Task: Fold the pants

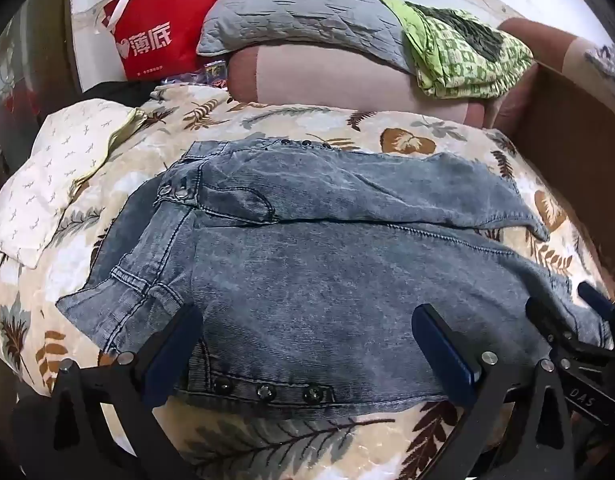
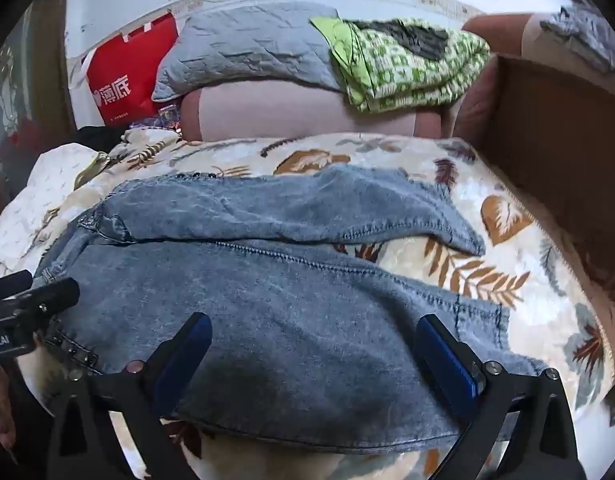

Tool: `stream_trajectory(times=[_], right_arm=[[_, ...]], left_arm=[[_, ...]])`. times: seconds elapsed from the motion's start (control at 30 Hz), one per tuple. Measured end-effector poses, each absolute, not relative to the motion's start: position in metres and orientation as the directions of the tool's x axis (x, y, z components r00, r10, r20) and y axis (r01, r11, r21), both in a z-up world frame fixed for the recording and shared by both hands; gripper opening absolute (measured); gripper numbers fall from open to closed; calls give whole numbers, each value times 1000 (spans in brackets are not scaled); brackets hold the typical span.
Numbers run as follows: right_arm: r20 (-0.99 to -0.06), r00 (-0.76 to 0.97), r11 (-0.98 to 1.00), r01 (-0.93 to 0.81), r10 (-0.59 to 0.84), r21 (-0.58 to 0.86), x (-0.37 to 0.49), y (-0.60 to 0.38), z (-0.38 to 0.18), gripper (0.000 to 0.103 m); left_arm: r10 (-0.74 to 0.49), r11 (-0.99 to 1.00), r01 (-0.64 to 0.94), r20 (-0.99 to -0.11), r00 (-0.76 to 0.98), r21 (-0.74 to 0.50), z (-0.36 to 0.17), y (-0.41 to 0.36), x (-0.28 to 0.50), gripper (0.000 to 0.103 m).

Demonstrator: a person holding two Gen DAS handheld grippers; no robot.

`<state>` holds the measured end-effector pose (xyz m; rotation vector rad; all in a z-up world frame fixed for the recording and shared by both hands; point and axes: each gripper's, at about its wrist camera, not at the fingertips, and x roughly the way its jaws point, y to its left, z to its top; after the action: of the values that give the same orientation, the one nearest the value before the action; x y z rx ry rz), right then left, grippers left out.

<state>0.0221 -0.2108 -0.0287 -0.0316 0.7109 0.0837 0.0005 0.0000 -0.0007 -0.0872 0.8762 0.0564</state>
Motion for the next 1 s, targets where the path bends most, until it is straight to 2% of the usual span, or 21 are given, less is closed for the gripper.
stream_trajectory(times=[0.13,0.27,1.0], right_arm=[[-657,750,995,-93,83,20,34,-217,-34,103],[-609,791,995,-92,59,-23,21,-213,-30,103],[-601,799,998,-60,28,-33,17,-216,-30,103]], left_arm=[[38,998,-64,-765,643,-4,-6,-12,-1,103],[39,998,-55,-763,646,5,-3,-22,-1,103],[29,997,-74,-757,653,-25,-5,-7,-9,103]])
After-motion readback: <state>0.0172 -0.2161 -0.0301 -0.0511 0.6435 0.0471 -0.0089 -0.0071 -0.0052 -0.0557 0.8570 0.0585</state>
